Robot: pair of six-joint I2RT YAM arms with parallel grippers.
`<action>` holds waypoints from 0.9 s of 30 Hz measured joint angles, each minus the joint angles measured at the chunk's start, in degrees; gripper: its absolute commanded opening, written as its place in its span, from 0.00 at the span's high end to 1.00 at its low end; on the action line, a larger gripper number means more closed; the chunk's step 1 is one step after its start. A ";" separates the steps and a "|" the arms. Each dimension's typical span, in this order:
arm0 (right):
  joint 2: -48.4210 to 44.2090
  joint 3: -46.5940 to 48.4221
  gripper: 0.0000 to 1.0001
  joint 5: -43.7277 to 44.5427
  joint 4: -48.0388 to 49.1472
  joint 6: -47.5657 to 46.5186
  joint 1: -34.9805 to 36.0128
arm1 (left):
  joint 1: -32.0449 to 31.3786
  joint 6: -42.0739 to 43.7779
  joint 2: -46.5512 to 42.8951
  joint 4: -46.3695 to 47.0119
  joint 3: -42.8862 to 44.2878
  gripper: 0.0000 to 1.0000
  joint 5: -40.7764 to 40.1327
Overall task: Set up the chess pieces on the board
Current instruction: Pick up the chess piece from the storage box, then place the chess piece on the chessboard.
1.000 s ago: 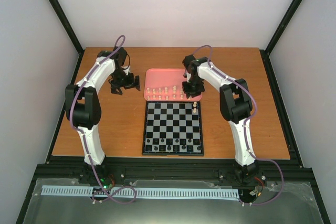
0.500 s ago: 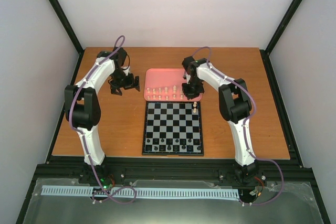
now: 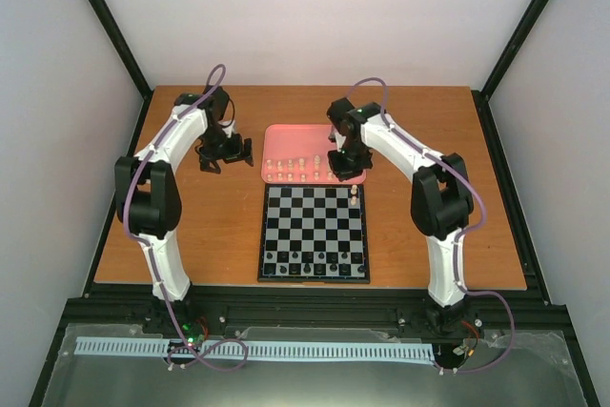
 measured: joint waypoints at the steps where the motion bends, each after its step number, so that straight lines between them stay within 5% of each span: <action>1: -1.66 -0.83 0.91 0.00 -0.31 0.00 0.66 | -0.02 0.00 -0.22 0.00 -0.15 0.00 -0.02; 12: -6.91 -15.15 0.91 -0.07 1.40 0.92 4.70 | -0.02 0.00 -1.55 0.02 -1.64 0.00 -0.11; 27: -5.31 -14.27 0.89 1.73 4.15 1.97 5.05 | 0.00 0.00 -3.34 0.07 -2.51 0.00 -0.13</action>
